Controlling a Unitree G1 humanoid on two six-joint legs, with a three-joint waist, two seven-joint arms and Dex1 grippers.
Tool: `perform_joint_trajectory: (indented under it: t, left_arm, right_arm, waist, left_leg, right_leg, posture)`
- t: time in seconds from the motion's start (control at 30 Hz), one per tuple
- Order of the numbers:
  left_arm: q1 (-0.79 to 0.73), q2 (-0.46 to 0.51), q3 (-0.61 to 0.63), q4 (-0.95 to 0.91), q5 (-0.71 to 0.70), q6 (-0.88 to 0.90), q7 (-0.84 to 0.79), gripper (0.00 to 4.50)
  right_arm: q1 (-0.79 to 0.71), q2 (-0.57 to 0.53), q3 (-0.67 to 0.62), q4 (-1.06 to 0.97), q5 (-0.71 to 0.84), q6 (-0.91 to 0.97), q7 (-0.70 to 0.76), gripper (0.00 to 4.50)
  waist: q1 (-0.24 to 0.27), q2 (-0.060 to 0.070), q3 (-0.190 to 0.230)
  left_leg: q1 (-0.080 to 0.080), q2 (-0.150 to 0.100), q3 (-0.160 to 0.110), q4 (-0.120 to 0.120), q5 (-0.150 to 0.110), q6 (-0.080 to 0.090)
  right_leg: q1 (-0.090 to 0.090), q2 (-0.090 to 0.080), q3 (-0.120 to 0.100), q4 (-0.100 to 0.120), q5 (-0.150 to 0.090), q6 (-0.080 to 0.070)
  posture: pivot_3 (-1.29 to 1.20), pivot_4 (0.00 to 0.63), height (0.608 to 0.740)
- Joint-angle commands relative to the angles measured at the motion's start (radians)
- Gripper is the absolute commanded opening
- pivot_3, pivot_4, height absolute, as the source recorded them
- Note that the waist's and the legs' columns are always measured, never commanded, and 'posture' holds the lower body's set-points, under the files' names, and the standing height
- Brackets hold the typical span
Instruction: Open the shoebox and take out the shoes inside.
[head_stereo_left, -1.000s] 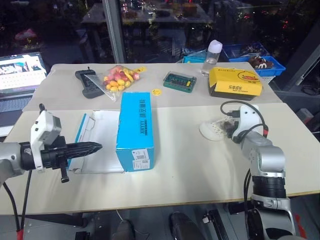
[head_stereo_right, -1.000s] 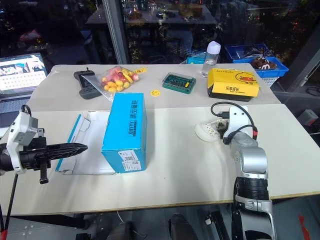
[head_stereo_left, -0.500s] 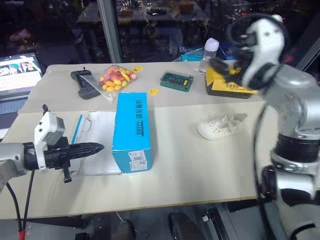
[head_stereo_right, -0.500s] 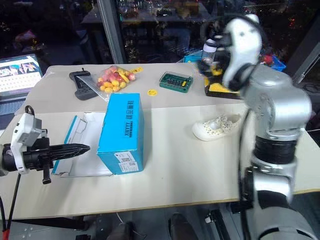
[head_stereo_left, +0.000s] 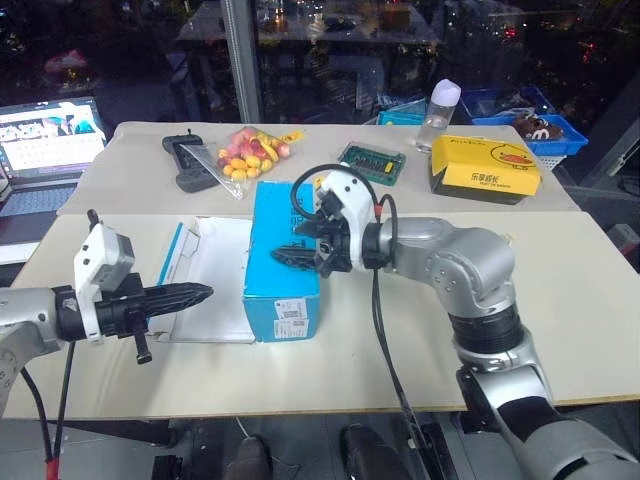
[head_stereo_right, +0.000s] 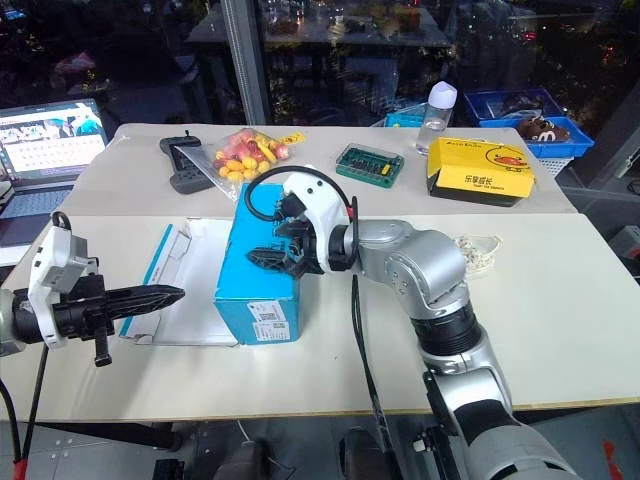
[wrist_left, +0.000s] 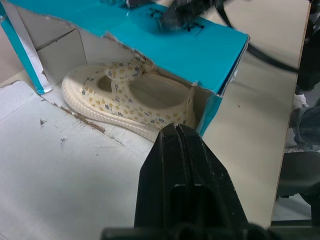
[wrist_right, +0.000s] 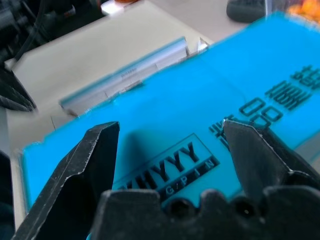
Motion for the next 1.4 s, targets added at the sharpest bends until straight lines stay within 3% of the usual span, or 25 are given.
perform_joint_trajectory:
  t: [0.03, 0.2, 0.27, 0.57, 0.7, 0.97, 1.27, 1.4]
  left_arm:
    - [0.000, 0.004, 0.021, -0.027, -0.020, -0.004, 0.001, 0.00]
    - [-0.005, 0.008, 0.017, -0.019, -0.018, -0.007, -0.005, 0.00]
    - [-0.010, 0.008, 0.011, -0.014, -0.015, -0.011, -0.007, 0.00]
    - [-0.031, 0.003, -0.014, -0.009, -0.018, -0.012, -0.007, 0.00]
    - [-0.042, 0.004, -0.023, -0.007, -0.022, -0.009, -0.005, 0.00]
    - [-0.038, 0.011, -0.018, -0.004, -0.020, -0.009, -0.012, 0.00]
    - [-0.032, 0.012, -0.015, -0.007, -0.023, -0.007, -0.015, 0.00]
    - [-0.029, 0.017, -0.010, -0.001, -0.018, -0.011, -0.024, 0.00]
  right_arm:
    - [0.061, -0.052, 0.047, -0.011, -0.008, 0.017, 0.029, 3.88]
    - [0.149, -0.160, 0.041, -0.013, -0.028, -0.015, 0.061, 3.88]
    - [0.191, -0.199, 0.037, -0.009, -0.032, -0.036, 0.081, 3.88]
    - [0.349, -0.224, 0.037, 0.062, -0.076, -0.105, 0.093, 3.88]
    - [0.364, -0.234, 0.048, 0.144, -0.131, -0.168, 0.106, 3.88]
    - [0.241, -0.266, 0.015, 0.213, -0.180, -0.233, 0.150, 3.88]
    - [-0.004, -0.426, 0.010, 0.140, -0.166, -0.334, 0.392, 3.88]
    - [-0.060, -0.387, 0.019, 0.115, -0.151, -0.360, 0.449, 3.88]
  waist:
    - [0.000, 0.000, 0.000]
    - [0.000, -0.002, -0.002]
    - [0.001, -0.003, -0.004]
    - [-0.027, -0.008, -0.007]
    - [-0.049, -0.006, -0.004]
    - [-0.057, -0.007, -0.003]
    - [-0.043, -0.004, 0.001]
    - [-0.027, -0.004, 0.001]
  left_leg:
    - [0.000, 0.000, 0.000, 0.000, 0.000, 0.000]
    - [0.008, 0.000, 0.000, 0.000, 0.000, 0.000]
    - [0.015, 0.000, 0.000, 0.000, 0.000, 0.000]
    - [0.034, 0.000, 0.000, -0.003, -0.002, -0.002]
    - [0.035, -0.001, 0.000, -0.005, -0.005, -0.008]
    - [0.027, -0.003, 0.000, -0.003, -0.002, -0.004]
    - [0.005, -0.003, 0.000, -0.006, -0.002, 0.000]
    - [0.004, -0.003, 0.000, -0.013, -0.002, 0.001]
  right_leg:
    - [0.000, 0.000, 0.000, 0.000, 0.000, 0.000]
    - [0.009, 0.000, 0.000, -0.001, 0.000, -0.001]
    - [0.016, 0.000, 0.000, -0.003, -0.005, -0.008]
    - [0.030, -0.001, 0.002, -0.005, -0.006, -0.011]
    - [0.027, 0.000, 0.003, -0.004, -0.006, -0.011]
    - [0.021, 0.000, 0.007, -0.005, -0.005, -0.010]
    - [0.000, 0.001, 0.007, -0.003, -0.003, -0.001]
    - [-0.003, 0.001, 0.006, -0.003, -0.005, -0.002]
  posture:
    - [0.00, 0.150, 0.726]
    - [0.00, 0.150, 0.726]
    - [0.00, 0.150, 0.726]
    - [0.00, 0.150, 0.726]
    - [0.00, 0.150, 0.726]
    - [0.00, 0.150, 0.726]
    - [0.00, 0.150, 0.726]
    - [0.00, 0.150, 0.726]
